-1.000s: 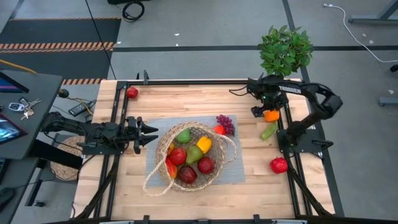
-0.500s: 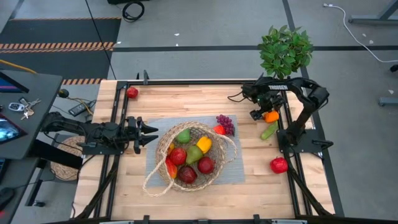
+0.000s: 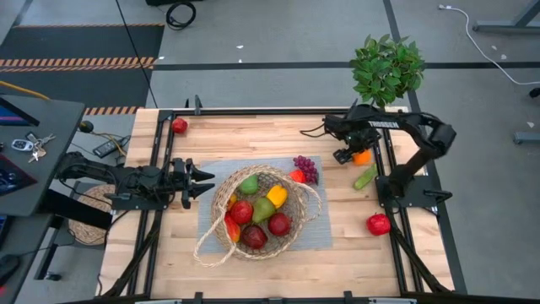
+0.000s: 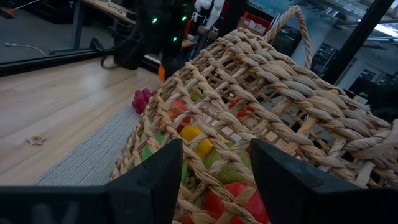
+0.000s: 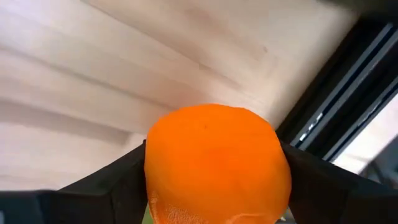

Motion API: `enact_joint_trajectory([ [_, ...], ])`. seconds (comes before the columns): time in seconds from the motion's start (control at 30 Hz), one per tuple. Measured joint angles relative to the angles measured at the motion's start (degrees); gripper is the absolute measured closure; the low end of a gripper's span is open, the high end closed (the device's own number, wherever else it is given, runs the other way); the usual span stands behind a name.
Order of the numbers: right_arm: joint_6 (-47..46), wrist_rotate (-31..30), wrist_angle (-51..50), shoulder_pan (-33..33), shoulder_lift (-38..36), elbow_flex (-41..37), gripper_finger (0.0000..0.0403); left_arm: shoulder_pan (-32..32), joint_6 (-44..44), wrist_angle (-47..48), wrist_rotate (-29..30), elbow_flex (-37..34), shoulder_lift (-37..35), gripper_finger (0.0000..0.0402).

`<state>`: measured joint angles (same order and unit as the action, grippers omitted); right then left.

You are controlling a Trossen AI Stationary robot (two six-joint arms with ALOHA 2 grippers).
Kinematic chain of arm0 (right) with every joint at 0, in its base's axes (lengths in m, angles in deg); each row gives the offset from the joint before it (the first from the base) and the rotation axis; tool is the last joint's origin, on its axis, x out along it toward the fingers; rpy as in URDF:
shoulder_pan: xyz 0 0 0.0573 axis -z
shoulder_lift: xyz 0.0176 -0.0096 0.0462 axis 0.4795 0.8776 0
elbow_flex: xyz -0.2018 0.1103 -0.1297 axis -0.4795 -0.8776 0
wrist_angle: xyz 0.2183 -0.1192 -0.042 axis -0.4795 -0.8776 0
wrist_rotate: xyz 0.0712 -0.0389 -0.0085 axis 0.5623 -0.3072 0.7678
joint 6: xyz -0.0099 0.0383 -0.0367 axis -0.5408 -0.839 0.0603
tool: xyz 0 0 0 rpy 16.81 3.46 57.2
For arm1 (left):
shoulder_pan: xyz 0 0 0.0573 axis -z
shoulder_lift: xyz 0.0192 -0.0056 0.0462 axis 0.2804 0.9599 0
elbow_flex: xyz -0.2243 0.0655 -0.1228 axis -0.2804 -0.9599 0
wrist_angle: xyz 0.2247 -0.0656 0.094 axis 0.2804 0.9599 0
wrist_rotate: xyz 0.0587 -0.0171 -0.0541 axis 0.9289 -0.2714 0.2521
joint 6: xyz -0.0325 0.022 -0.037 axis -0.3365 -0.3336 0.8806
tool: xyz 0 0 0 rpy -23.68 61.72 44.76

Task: Build produce basket
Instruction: Put the orange into the brown basket

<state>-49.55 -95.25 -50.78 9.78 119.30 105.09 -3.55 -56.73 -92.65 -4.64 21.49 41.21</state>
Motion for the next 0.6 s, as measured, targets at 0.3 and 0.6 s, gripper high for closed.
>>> enact_joint_trajectory([
  [0.3,-4.7,-4.7,5.6,-12.1,-13.9,3.2,0.0097,0.0,0.0,0.0,0.0,0.0,0.0,0.0208],
  [0.6,-0.7,-14.9,20.6,-23.4,-26.7,3.2,0.0096,0.0,0.0,0.0,0.0,0.0,0.0,0.0203],
])
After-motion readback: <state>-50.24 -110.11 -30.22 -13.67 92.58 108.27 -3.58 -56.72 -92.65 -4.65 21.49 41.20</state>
